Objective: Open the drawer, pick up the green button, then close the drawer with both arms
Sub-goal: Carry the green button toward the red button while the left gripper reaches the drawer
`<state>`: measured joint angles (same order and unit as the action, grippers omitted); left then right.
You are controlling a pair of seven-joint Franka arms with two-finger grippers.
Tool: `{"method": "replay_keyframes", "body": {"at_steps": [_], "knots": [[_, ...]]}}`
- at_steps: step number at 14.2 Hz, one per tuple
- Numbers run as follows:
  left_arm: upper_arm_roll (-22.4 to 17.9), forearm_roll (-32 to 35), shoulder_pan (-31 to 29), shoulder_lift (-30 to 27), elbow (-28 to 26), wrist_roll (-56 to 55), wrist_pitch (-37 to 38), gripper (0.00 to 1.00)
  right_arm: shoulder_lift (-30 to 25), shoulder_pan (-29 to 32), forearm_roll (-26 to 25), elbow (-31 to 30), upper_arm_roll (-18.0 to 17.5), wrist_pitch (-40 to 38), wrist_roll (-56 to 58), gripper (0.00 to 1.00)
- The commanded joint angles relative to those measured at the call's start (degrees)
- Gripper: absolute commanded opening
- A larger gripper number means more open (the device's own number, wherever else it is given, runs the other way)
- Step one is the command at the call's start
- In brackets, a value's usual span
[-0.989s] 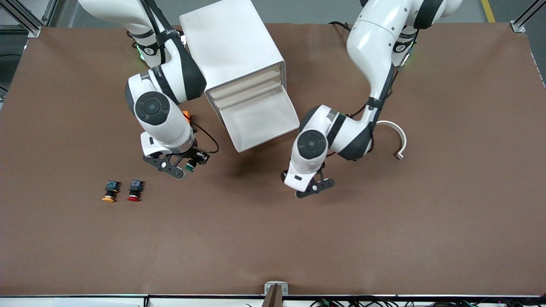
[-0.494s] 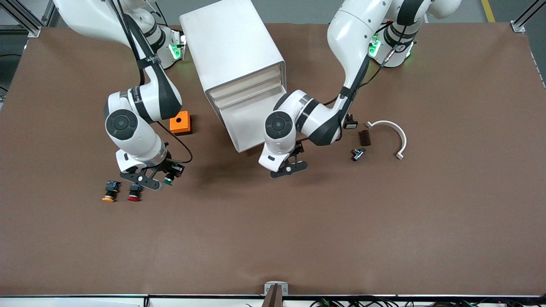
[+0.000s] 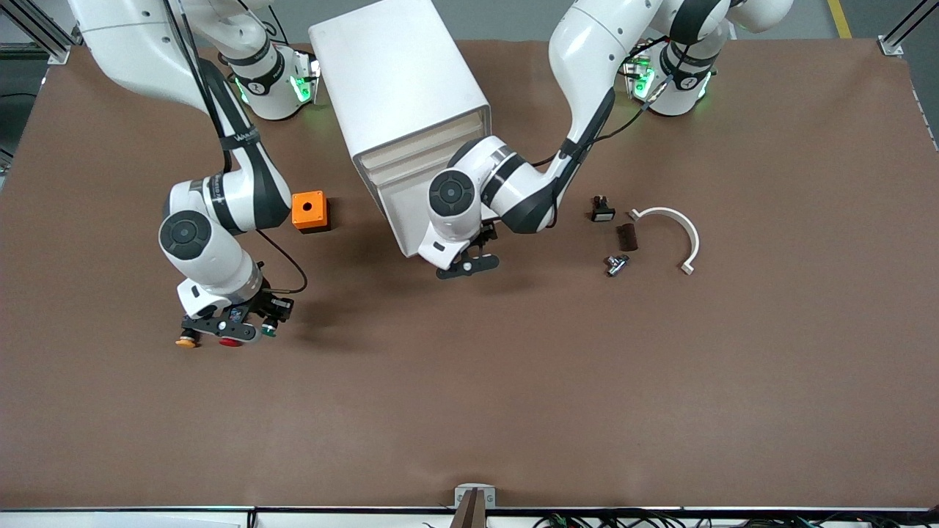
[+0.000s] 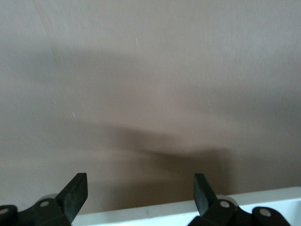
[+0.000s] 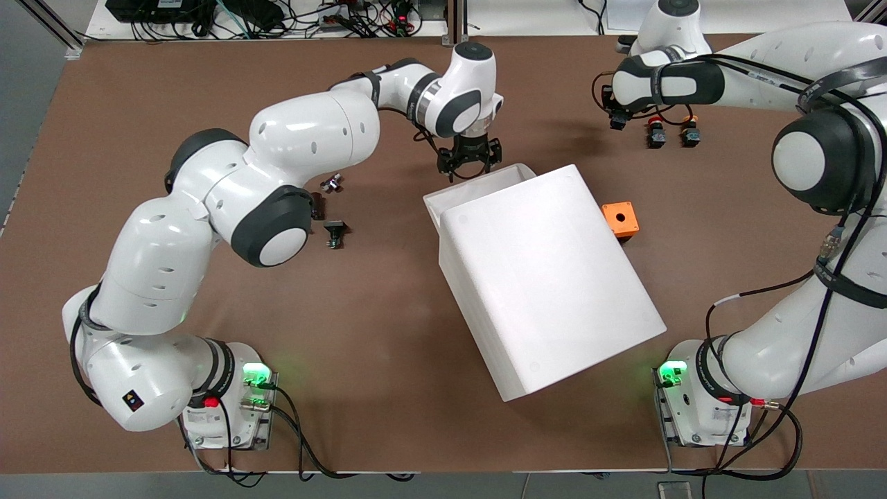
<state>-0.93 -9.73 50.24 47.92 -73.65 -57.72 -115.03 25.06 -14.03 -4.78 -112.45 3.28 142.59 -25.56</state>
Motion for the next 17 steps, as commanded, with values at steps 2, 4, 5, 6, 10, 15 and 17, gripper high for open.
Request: {"method": "replay_keyframes", "body": {"at_steps": [2, 4, 5, 6, 10, 15, 17], "knots": [[3.6, -0.6, 0.0, -0.3, -0.7, -5.5, 0.7, 0.99, 2.6, 2.1, -1.4, -0.7, -1.0, 4.4, 3.8, 0.00], [5.0, -2.0, 0.0, -0.3, -0.8, -7.4, 0.7, 0.99, 3.9, 2.5, -1.4, -0.7, -1.0, 5.9, 5.3, 0.00], [5.4, -2.9, 0.0, -0.3, -1.1, -8.2, 0.7, 0.99, 4.3, 2.5, -1.4, -0.7, -1.0, 6.5, 5.7, 0.00], [5.5, -3.9, 0.0, -0.4, -1.2, -8.7, 0.7, 0.99, 4.8, 2.5, -1.4, -0.8, -1.0, 7.0, 5.7, 0.00], [5.6, -8.2, 0.6, -0.3, -2.3, -9.0, 0.7, 0.99, 5.5, 3.6, -1.5, -1.4, -1.0, 7.6, 6.8, 0.00], [5.6, -14.1, 1.0, -0.3, -2.5, -11.9, 0.7, 0.99, 6.5, 4.1, -1.5, -3.4, -1.0, 11.4, 7.7, 0.00], [5.6, -17.2, 1.0, -0.1, -2.5, -12.2, 0.7, 0.99, 6.5, 4.1, -1.5, -3.7, -1.0, 11.4, 7.7, 0.00]]}}
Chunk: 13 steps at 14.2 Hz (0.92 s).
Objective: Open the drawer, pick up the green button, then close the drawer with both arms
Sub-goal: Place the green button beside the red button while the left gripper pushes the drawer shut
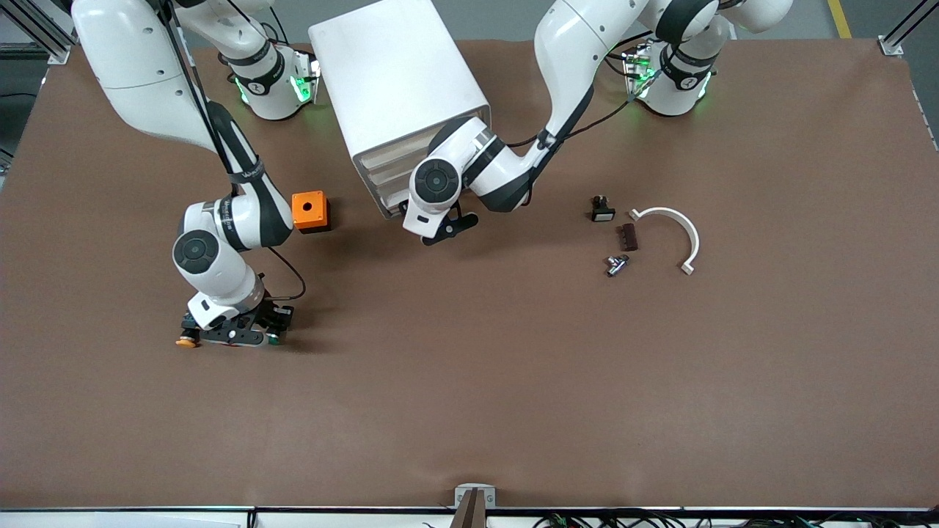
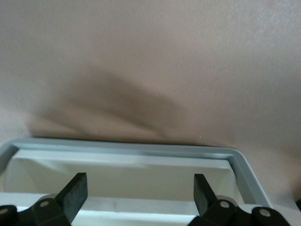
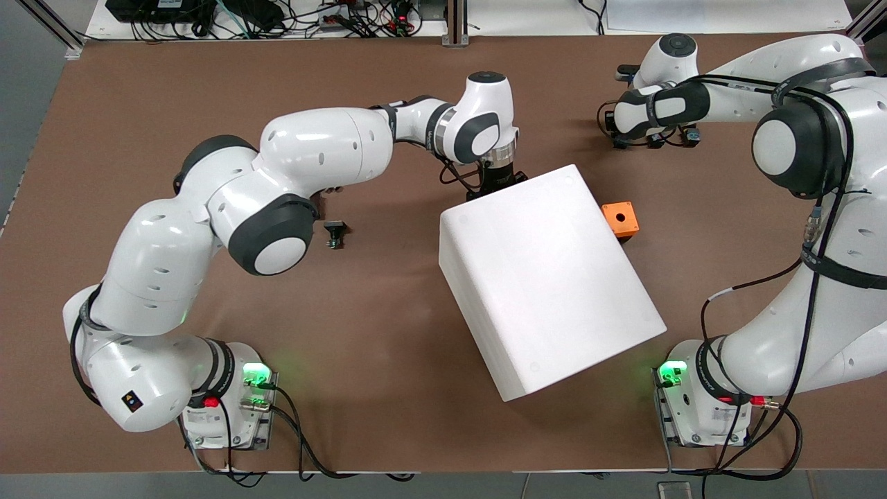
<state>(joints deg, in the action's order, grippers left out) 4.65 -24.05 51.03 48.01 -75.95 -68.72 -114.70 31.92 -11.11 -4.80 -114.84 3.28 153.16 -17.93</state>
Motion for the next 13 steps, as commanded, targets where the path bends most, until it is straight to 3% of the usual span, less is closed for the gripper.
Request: {"method": "replay_keyframes", "body": {"at_steps": [1, 6, 7, 8, 9, 13], "knots": [[0.0, -4.3, 0.2, -0.1, -0.7, -1.2, 0.4, 0.99, -0.4, 1.1, -1.4, -1.4, -1.0, 0.8, 0.1, 0.00], [0.0, -6.1, 0.0, -0.1, -0.9, -0.9, 0.4, 0.99, -0.5, 0.7, -1.4, -1.8, -1.1, 0.2, 0.0, 0.04], [-0.1, -6.1, 0.0, -0.1, -0.9, -0.5, 0.4, 0.99, -0.5, 0.7, -1.4, -1.8, -1.1, 0.1, 0.2, 0.24], [-0.1, -6.0, -0.1, -0.1, -0.9, -0.4, 0.4, 0.99, -0.5, 0.7, -1.4, -1.8, -1.1, 0.2, 1.0, 0.58], [-0.1, -5.7, -0.1, -0.1, -0.9, -0.4, 0.3, 0.99, -0.5, 0.7, -1.4, -1.7, -1.1, 0.2, 0.7, 0.99], [-0.5, -5.0, -1.7, -0.8, -0.5, -0.3, 0.2, 0.99, -1.6, 1.1, -1.4, -1.1, -1.0, -0.1, 1.4, 1.00]]}}
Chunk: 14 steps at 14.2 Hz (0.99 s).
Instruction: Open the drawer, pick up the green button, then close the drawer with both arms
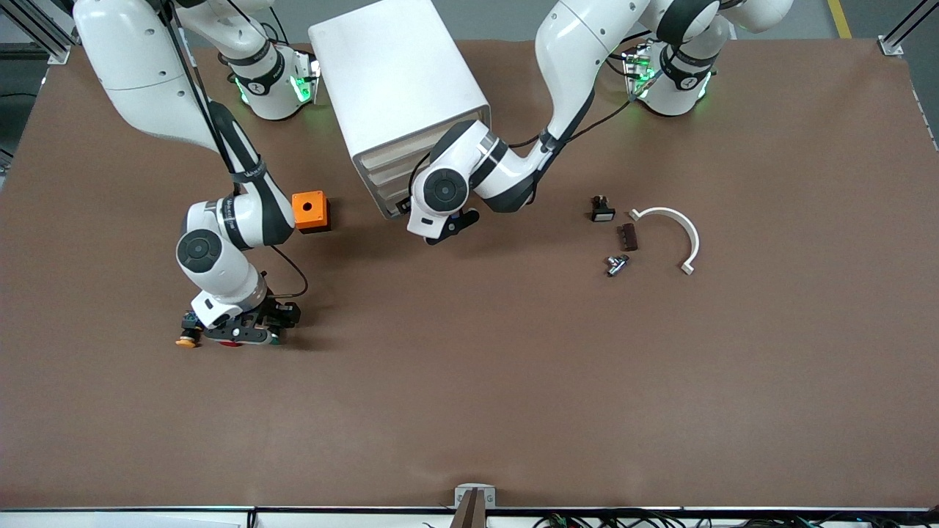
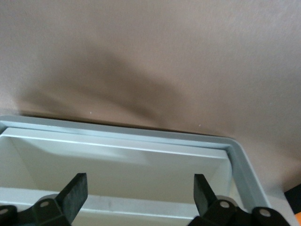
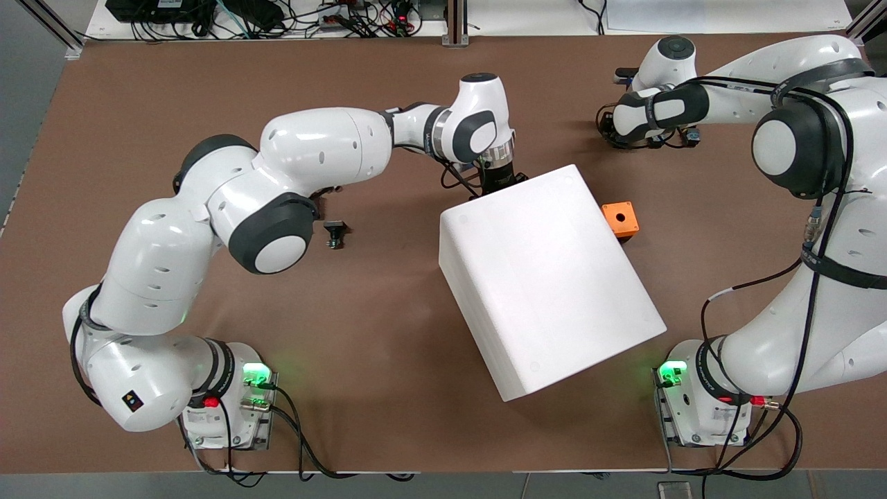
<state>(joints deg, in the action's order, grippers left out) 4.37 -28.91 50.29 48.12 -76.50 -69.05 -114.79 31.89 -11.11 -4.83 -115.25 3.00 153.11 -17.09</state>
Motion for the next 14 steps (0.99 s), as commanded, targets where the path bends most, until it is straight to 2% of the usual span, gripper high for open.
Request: {"method": "replay_keyframes", "body": {"at_steps": [1, 7, 10, 12, 14], "knots": [[-0.4, -0.2, -1.3, -1.3, 0.1, -0.4, 0.3, 0.99, -2.3, 1.1, -1.3, -0.6, -0.7, -1.1, 0.6, 1.00], [-0.9, 0.8, -7.9, -5.3, 1.4, -1.4, 0.4, 0.99, -6.0, 1.2, -1.3, 7.5, -0.8, -17.7, 3.2, 1.00], [-0.6, 7.6, -12.1, -12.9, 0.7, -1.4, 1.4, 0.99, -7.9, 2.8, -1.0, 11.4, -0.8, -25.8, 7.0, 1.00], [-0.6, 10.9, -16.3, -17.1, 1.0, -0.9, 7.7, 0.99, -9.0, 3.5, -0.7, 13.4, -0.8, -30.3, 8.6, 1.00], [-0.7, 12.8, -20.7, -21.3, 0.9, 4.1, 13.2, 0.99, -9.2, 3.8, -0.6, 16.8, -0.8, -34.8, 9.0, 1.00]]}}
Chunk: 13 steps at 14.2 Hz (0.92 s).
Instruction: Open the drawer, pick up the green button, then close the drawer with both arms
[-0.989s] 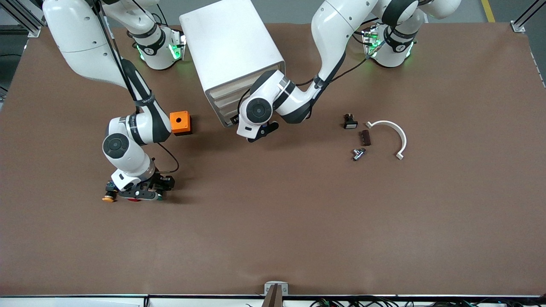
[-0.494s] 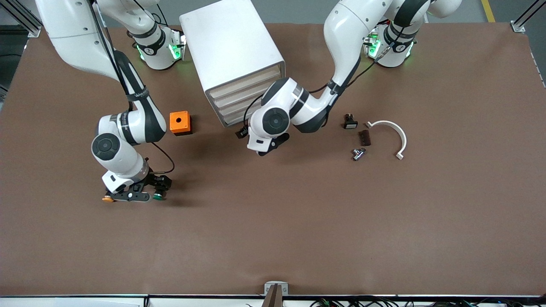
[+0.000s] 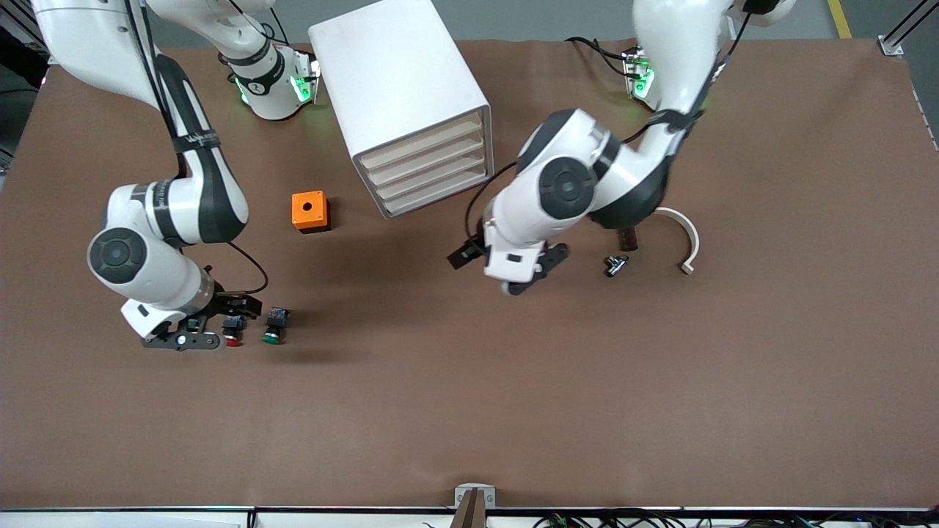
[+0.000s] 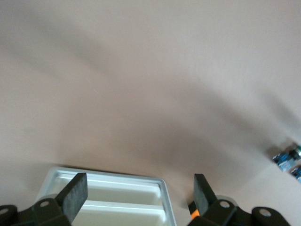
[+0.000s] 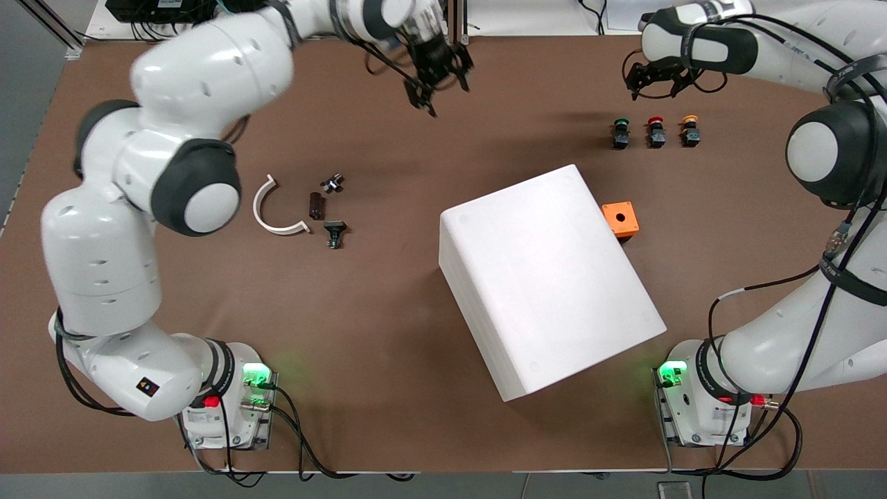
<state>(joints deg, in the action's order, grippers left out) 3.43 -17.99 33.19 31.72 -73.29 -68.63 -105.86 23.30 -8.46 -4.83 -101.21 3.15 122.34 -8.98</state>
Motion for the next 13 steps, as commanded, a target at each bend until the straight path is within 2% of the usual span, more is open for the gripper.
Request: {"method": "replay_keyframes", "body": {"at_steps": [1, 6, 10, 13], "knots": [[0.3, 1.9, -6.5, -6.6, -2.3, 7.7, 7.5, 0.99, -0.6, 1.5, -0.7, 5.0, -1.0, -7.1, 1.1, 1.00], [0.2, 2.5, -19.7, -12.3, -2.5, 32.6, 24.0, 0.99, -1.9, 3.7, -0.4, 12.9, -1.0, -19.8, 4.5, 1.00], [0.4, 11.6, -24.8, -14.8, -3.9, 43.1, 27.3, 0.99, -6.7, 6.5, -0.3, 12.9, -1.0, -23.4, 7.0, 1.00], [0.6, 14.6, -29.7, -16.2, -4.8, 50.4, 27.3, 0.99, -11.0, 7.6, 3.2, 12.9, -1.0, -26.8, 7.1, 1.00]]}}
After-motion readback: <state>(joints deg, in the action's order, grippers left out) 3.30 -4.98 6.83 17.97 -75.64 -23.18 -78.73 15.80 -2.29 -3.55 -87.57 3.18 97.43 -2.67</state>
